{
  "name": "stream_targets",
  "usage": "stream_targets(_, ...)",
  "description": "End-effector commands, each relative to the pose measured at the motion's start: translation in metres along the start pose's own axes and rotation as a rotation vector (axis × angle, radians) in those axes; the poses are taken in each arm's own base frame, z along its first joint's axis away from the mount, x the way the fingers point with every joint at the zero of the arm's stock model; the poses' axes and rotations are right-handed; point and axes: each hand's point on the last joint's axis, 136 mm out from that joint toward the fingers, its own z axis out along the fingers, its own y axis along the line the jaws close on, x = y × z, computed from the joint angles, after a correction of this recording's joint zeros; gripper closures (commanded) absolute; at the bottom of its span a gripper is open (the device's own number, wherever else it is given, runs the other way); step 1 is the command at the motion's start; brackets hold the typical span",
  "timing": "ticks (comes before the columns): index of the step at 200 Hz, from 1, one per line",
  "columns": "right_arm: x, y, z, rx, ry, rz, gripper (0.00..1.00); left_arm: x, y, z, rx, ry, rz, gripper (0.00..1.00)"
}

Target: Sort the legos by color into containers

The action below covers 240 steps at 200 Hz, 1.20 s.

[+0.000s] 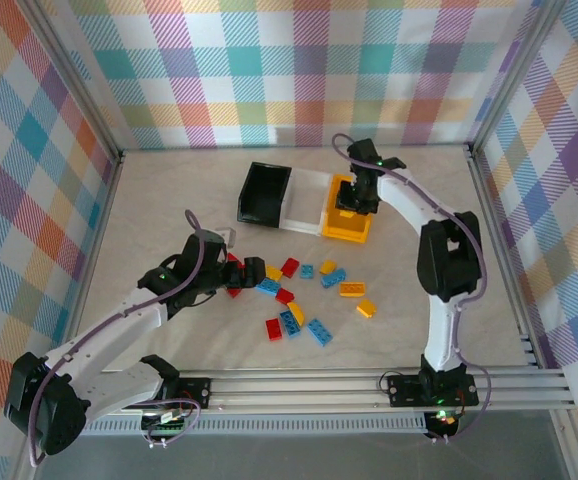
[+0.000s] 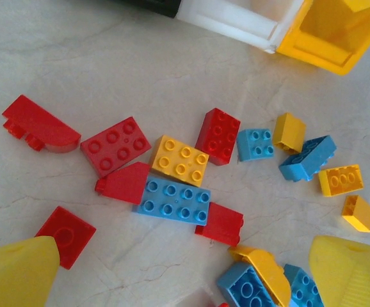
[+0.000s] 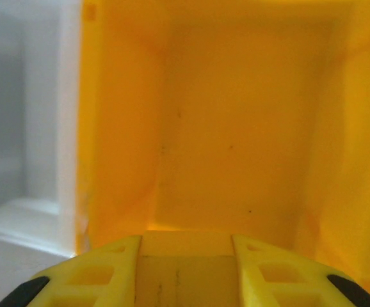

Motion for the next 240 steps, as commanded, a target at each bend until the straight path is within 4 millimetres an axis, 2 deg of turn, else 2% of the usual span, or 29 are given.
stream_targets(1,-0.001,0.006,0.004,0.002,0.015,-0.031,0.66,-0.001,0.0,-0.004,-0.009,-0.003,0.021,0.0)
stream_targets(33,0.001,0.007,0.013,0.003,0.037,-0.034,0.55,-0.001,0.0,0.0,-0.014,0.003,0.027,0.0)
stream_targets(53,-0.002,0.009,0.009,-0.004,0.027,-0.039,0.46,-0.002,-0.001,0.003,-0.014,0.012,0.029,0.0)
stream_targets(65,-0.005,0.011,0.003,-0.01,0.016,-0.042,0.45,-0.003,-0.002,0.004,-0.012,0.015,0.031,0.0)
stream_targets(88,-0.007,0.019,-0.022,-0.041,-0.014,-0.054,0.45,-0.004,-0.004,0.005,-0.008,0.015,0.032,0.0)
stream_targets(108,0.006,0.025,-0.057,-0.054,-0.053,-0.094,0.43,-0.005,-0.005,0.005,-0.004,0.013,0.029,0.0)
stream_targets(131,0.051,0.014,-0.082,-0.031,-0.023,-0.142,0.34,-0.004,-0.005,0.005,0.003,0.013,0.024,0.0)
stream_targets(158,0.128,-0.021,-0.09,0.04,0.074,-0.173,0.27,0.0,-0.004,0.008,0.008,0.02,0.016,0.0)
stream_targets(188,0.196,-0.041,-0.092,0.076,0.16,-0.2,0.15,0.001,-0.007,0.011,0.026,0.023,0.0,0.0)
stream_targets(194,0.205,-0.043,-0.091,0.078,0.168,-0.207,0.11,0.002,-0.007,0.012,0.03,0.025,-0.003,0.0)
stream_targets(212,0.226,-0.048,-0.079,0.079,0.208,-0.212,0.09,0.002,-0.01,0.013,0.045,0.024,-0.016,0.0)
stream_targets(240,0.236,-0.051,-0.059,0.101,0.246,-0.225,0.09,0.003,-0.01,0.009,0.055,0.019,-0.031,0.0)
